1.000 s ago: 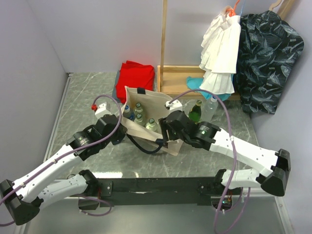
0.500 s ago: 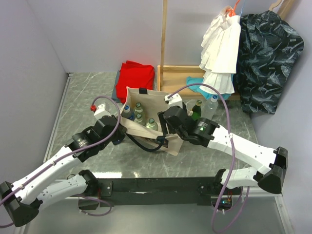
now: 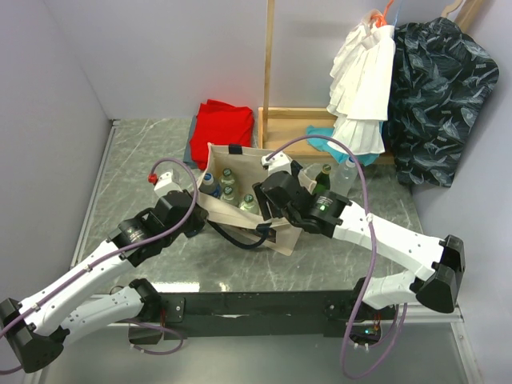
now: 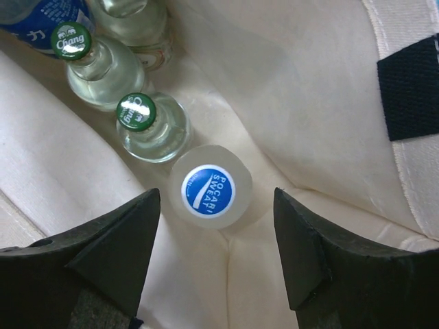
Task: Take the beverage out of the canvas bag
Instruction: Take out the drink from the canvas bag.
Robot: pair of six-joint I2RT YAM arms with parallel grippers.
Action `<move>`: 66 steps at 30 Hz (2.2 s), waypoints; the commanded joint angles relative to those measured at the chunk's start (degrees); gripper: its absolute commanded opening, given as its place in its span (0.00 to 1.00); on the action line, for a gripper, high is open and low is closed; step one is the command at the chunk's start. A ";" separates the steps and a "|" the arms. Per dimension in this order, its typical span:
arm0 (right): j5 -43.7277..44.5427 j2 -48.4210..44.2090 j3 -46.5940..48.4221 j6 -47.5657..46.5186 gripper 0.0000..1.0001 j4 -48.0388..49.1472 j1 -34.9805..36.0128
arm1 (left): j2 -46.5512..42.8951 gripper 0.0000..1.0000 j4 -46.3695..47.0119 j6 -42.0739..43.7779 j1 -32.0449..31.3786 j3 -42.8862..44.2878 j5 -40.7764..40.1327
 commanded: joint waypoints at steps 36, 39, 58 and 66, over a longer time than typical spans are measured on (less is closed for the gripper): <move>-7.64 2.21 0.73 0.59 0.40 2.34 -4.32 | -0.55 0.25 -2.78 0.58 -0.12 -0.51 -0.27; -7.38 2.03 0.38 0.59 0.39 2.43 -4.41 | -0.46 0.25 -2.78 0.67 -0.12 -0.42 -0.35; -6.06 0.97 2.31 -0.46 0.00 4.10 -5.64 | -0.29 0.26 -1.11 1.55 -0.12 -1.30 0.26; -5.53 -1.13 3.80 -1.60 0.00 3.75 -5.73 | 0.77 0.25 -1.55 1.46 -0.12 -0.42 -0.36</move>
